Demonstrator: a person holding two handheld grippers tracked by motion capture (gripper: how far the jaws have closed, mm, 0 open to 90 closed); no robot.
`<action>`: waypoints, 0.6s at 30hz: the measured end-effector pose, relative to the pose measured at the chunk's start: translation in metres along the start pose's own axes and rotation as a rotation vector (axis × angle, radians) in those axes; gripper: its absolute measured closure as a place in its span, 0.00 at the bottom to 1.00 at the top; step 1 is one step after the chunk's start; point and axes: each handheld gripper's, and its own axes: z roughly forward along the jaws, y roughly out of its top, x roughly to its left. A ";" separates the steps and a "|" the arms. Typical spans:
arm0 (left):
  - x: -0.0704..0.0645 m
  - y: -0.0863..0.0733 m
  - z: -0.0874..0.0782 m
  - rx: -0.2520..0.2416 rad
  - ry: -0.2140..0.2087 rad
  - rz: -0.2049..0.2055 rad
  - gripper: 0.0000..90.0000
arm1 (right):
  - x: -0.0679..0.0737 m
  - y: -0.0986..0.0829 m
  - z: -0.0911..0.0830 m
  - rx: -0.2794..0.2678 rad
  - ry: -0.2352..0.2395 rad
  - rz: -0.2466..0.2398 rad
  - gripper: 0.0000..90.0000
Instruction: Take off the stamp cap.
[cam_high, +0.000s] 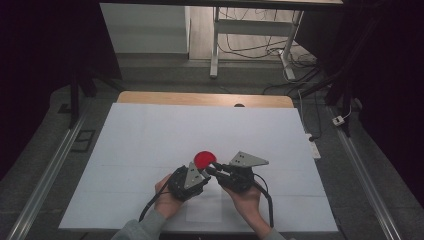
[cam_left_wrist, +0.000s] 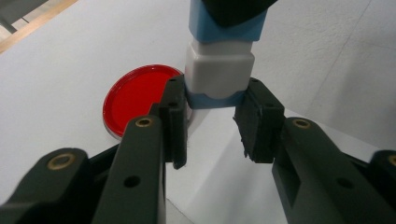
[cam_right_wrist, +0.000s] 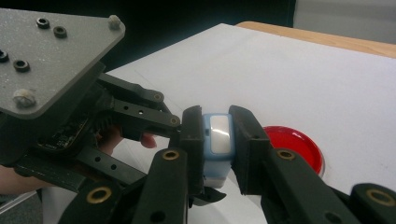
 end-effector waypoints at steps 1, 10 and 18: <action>0.000 0.000 0.000 0.000 -0.001 0.000 0.72 | 0.000 0.000 0.000 0.001 -0.002 -0.002 0.84; -0.001 0.000 0.000 0.005 0.004 0.023 0.73 | 0.001 0.001 0.000 0.016 0.000 -0.020 0.84; -0.001 -0.001 0.000 0.006 0.007 0.030 0.73 | 0.000 0.001 0.000 0.021 0.001 -0.019 0.84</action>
